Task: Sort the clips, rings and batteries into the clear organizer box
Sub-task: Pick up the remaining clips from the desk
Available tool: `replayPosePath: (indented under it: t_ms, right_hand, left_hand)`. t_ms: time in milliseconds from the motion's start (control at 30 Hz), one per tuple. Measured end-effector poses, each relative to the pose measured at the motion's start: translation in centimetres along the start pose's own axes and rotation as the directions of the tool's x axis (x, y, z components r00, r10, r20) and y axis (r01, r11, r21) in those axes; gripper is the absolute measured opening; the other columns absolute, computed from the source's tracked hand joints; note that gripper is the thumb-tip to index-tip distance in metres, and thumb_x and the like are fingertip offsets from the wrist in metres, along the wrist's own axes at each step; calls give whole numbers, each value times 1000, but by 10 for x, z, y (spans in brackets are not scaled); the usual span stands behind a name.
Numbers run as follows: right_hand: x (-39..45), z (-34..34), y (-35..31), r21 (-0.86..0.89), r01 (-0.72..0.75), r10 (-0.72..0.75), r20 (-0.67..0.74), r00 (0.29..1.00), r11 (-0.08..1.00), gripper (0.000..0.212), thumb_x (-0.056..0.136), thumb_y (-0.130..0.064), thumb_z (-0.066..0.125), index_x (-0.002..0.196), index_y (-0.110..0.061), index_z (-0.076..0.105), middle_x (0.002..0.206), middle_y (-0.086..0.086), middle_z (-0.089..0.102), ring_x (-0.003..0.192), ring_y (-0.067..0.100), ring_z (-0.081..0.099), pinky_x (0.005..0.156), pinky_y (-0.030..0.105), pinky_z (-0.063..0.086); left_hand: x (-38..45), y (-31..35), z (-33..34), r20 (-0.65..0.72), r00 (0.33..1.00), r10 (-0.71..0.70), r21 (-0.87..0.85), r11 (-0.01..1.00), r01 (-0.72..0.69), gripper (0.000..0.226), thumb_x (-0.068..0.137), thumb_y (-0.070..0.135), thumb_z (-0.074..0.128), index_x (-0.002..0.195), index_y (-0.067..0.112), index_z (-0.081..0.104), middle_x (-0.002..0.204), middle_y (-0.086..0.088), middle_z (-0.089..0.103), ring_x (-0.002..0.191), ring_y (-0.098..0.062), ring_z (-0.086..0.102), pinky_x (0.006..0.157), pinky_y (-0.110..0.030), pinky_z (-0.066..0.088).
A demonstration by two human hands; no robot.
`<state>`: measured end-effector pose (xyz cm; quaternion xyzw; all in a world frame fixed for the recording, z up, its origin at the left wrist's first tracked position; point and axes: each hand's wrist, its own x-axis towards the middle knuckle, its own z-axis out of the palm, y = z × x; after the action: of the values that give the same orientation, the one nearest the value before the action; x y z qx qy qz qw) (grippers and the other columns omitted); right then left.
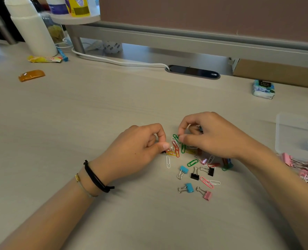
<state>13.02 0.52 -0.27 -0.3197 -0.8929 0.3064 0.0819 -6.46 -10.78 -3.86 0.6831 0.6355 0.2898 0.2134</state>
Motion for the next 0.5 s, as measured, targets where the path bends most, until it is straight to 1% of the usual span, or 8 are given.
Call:
replayPosePath:
  t_ms: [33,100,133,200,300,367,433,500]
  right_hand:
    - [0,0,0,135,-10,10,-1,1000,991,8,89,-23,63,85,-22,69,55,-3,46,53,10,42,57,31,40]
    - [1,0,0,380,-63,68,1,998,923,16,94,-20,52,83,-18,63,57,-3,39,51,13,34,49,27,31]
    - [2,1,0,501,-114,118,24,993,858,19,95,-18,46,82,-16,59,57,-2,35,49,13,29,45,26,23]
    - [6,3,1,701,-212,180,120,976,681,27,96,-14,33,81,-15,54,54,-1,28,44,12,19,44,24,12]
    - [7,4,3,817,-238,165,177,970,526,29,92,-16,28,73,-12,49,55,0,22,45,11,13,45,26,5]
    - [6,4,2,861,-245,151,198,969,446,27,91,-18,29,70,-12,45,56,1,21,45,11,12,45,28,4]
    - [6,3,2,877,-255,142,215,966,408,29,93,-21,31,67,-12,42,56,2,22,46,12,11,45,29,5]
    - [6,4,0,859,-271,163,221,961,435,36,98,-28,37,64,-14,39,56,3,24,46,13,12,46,29,5]
  left_hand:
    - [0,0,0,-6,1000,3,-2,1000,-3,17,96,36,62,84,27,56,47,8,42,48,-12,39,54,-34,34]
    - [1,0,0,-9,1000,3,7,1000,-3,16,98,37,59,86,27,58,47,9,43,48,-12,40,52,-32,32]
    - [1,0,0,-8,1000,-1,19,1000,1,16,99,37,57,87,27,60,47,9,44,48,-12,40,52,-32,31]
    - [1,-1,-1,-9,1000,-10,42,999,10,15,100,37,56,89,28,62,47,9,44,49,-12,40,53,-32,31]
    - [0,-4,-6,-17,1000,-10,50,999,11,4,93,34,66,91,31,65,49,10,43,50,-10,42,55,-33,34]
    - [0,-5,-9,0,1000,-9,53,999,9,7,89,35,72,92,33,66,49,10,42,50,-9,42,55,-33,35]
    - [-1,-4,-9,20,1000,-13,61,998,11,9,87,36,74,92,33,67,48,11,43,50,-8,43,57,-34,39]
    - [-1,-2,-7,32,999,-27,90,996,24,10,85,38,75,92,34,68,49,14,46,51,-6,45,62,-38,48]
